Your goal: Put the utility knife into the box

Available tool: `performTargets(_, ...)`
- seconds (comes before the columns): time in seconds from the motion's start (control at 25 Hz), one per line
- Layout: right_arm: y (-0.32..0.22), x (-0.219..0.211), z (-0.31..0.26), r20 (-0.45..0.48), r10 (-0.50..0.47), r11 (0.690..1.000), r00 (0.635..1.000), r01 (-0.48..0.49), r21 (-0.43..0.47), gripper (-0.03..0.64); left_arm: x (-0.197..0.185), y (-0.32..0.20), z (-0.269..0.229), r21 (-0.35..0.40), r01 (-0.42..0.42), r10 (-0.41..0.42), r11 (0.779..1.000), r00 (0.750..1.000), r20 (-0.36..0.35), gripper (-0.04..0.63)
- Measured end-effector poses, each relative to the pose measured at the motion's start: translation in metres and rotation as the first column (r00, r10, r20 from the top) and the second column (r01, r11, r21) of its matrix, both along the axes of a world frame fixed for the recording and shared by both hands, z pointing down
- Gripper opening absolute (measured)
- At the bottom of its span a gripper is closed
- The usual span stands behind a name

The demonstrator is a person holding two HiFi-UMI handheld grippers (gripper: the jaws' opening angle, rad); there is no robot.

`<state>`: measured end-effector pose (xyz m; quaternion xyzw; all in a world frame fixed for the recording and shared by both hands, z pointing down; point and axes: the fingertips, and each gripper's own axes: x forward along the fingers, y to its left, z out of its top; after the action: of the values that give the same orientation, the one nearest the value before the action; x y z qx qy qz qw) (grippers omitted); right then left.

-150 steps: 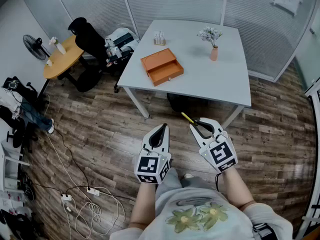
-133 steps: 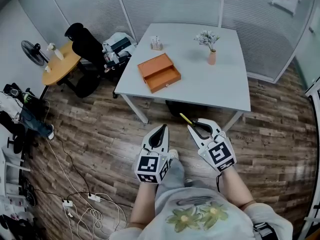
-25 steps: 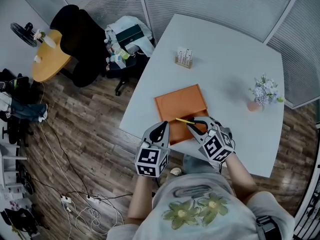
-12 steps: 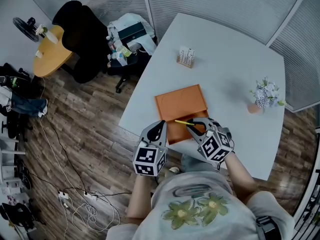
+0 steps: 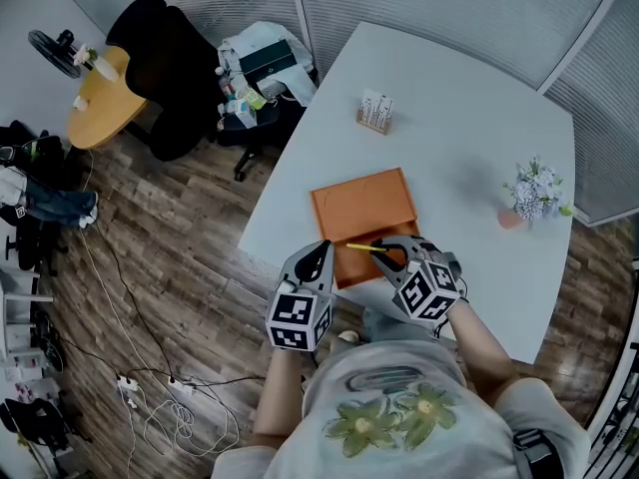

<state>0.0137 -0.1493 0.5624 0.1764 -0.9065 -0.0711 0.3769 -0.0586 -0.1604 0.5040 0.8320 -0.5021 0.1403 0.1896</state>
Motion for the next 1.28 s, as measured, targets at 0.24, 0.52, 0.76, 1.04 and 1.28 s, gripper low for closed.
performTargets(0.24, -0.002, -0.001, 0.011, -0.016, -0.020, 1.000, 1.000, 0.019, -0.014, 0.054, -0.005, -0.004, 0.006, -0.014, 0.018, -0.018, 1.000, 1.000, 0.005, 0.000)
performTargets(0.52, -0.001, -0.004, 0.022, -0.052, -0.043, 0.999, 0.998, 0.042, -0.029, 0.054, -0.007, -0.005, 0.011, -0.033, 0.017, -0.016, 0.999, 1.000, 0.006, 0.000)
performTargets(0.76, 0.001, -0.007, 0.033, -0.080, -0.069, 0.997, 0.994, 0.067, -0.035, 0.054, -0.010, -0.007, 0.016, -0.042, 0.022, -0.022, 0.999, 1.000, 0.005, 0.000)
performTargets(1.04, 0.000, -0.009, 0.044, -0.106, -0.093, 0.995, 0.990, 0.088, -0.043, 0.054, -0.012, -0.011, 0.022, -0.050, 0.027, -0.027, 0.998, 1.000, -0.001, 0.000)
performTargets(1.28, 0.001, -0.013, 0.053, -0.134, -0.118, 0.992, 0.984, 0.111, -0.057, 0.054, -0.017, -0.011, 0.023, -0.056, 0.038, -0.038, 0.998, 0.999, -0.007, 0.000)
